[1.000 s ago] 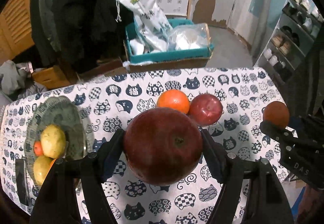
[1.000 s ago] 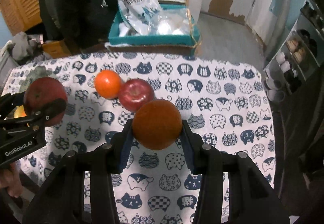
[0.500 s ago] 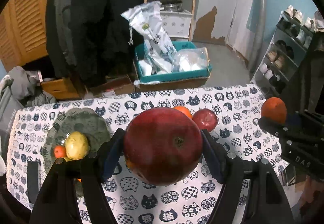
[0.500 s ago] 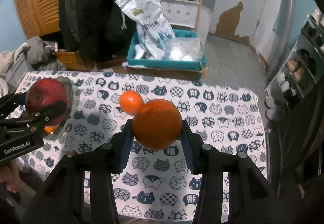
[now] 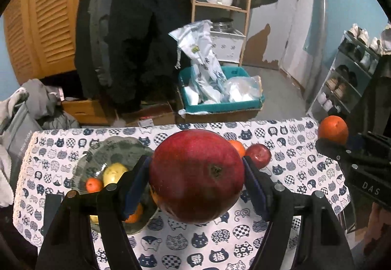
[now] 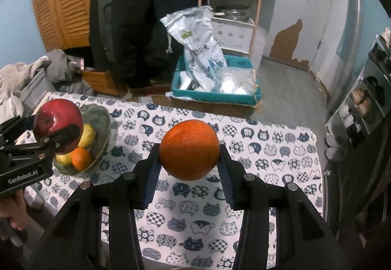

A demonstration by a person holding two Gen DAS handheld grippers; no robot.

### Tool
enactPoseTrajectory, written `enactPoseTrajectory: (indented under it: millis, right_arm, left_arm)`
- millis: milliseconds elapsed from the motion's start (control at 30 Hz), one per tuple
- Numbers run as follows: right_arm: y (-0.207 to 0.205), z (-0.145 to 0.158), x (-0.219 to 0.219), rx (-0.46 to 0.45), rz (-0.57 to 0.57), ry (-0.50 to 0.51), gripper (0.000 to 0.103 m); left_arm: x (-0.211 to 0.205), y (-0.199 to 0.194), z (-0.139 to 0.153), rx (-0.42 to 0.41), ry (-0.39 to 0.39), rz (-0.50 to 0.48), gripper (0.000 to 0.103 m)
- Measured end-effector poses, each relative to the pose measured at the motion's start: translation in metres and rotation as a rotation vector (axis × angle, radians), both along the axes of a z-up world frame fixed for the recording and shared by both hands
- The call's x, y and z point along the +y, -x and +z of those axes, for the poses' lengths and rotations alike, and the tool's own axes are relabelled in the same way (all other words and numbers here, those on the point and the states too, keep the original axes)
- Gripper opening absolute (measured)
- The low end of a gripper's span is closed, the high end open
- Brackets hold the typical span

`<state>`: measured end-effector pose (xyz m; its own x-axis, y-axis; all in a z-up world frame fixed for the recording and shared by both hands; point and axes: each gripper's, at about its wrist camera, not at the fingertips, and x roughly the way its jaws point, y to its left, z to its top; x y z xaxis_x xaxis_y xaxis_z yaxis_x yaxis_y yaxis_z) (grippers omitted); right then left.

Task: Organize fruits
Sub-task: 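Carry the held apple and orange up and over the green bowl, then lower the apple into the bowl and open the left tool while the right tool releases the orange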

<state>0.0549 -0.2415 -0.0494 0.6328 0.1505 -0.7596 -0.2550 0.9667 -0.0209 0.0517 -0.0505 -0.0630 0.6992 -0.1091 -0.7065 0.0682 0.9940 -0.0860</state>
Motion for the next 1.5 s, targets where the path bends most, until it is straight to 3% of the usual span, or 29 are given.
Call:
enactPoseTrajectory:
  millis: [933,1500]
  right_arm:
    - [-0.026,-0.003,0.113,0.019,0.157,-0.005,0.043]
    - [-0.058,-0.035,0.197,0.080,0.261,-0.024,0.043]
  left_arm:
    - [0.105,0.006,-0.010,0.010,0.004,0.173,0.076]
    - [0.168,-0.003,-0.049,0.103,-0.013,0.262,0.076]
